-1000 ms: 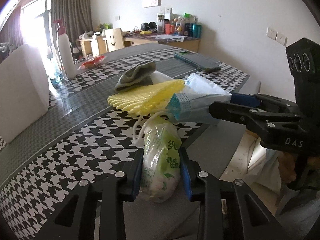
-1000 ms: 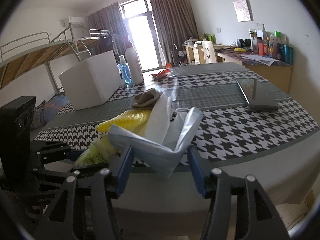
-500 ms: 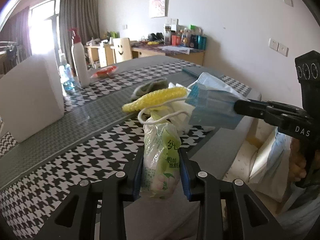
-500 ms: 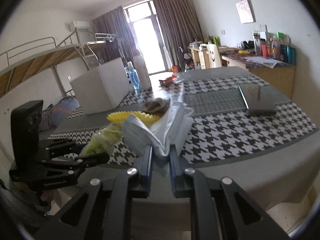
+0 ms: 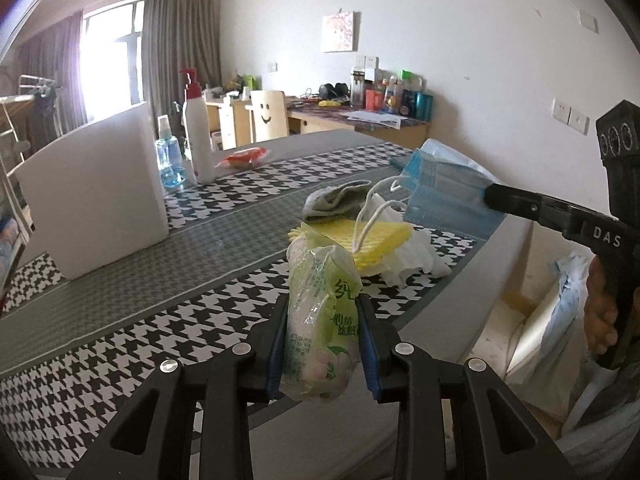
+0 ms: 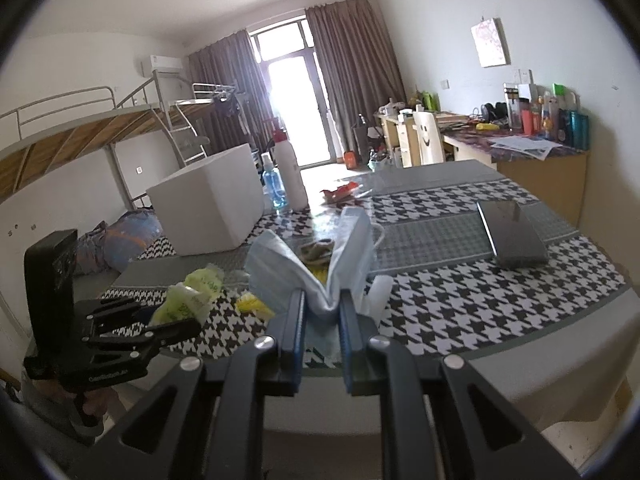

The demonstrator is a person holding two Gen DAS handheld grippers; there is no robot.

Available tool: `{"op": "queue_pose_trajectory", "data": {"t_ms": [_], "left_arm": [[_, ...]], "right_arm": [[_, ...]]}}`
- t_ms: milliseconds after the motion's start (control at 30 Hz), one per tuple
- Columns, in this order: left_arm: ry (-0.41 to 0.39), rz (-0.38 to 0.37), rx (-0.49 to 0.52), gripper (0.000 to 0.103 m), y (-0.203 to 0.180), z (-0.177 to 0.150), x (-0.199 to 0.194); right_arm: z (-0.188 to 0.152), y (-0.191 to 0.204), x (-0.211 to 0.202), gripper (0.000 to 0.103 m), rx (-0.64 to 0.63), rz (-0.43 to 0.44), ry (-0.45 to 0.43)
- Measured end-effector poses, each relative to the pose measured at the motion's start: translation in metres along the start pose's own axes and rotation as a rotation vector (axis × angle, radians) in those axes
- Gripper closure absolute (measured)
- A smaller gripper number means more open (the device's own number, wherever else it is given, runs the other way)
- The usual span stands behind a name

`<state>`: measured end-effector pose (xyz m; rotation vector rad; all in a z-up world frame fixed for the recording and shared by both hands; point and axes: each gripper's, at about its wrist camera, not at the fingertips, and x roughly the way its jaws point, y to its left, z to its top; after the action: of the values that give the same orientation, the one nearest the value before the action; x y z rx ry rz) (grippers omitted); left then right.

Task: Organize soft objects
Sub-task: 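Lift the bag with the left tool while the right tool lifts the mask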

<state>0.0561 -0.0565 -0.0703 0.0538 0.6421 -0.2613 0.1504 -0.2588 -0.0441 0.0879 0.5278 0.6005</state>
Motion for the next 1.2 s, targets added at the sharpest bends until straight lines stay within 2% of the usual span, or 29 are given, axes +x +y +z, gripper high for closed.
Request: {"op": "queue_pose_trajectory", "data": {"t_ms": [400, 1200], "left_arm": [[-0.048, 0.042, -0.022, 0.069, 0.018, 0.001, -0.016], [-0.136, 0.141, -0.068, 0.069, 0.054, 0.038, -0.032]], "right_arm": [[0.013, 0.017, 0.005, 0.084, -0.027, 0.024, -0.037], [0.042, 0.051, 0.034, 0.084, -0.079, 0.075, -0.058]]}}
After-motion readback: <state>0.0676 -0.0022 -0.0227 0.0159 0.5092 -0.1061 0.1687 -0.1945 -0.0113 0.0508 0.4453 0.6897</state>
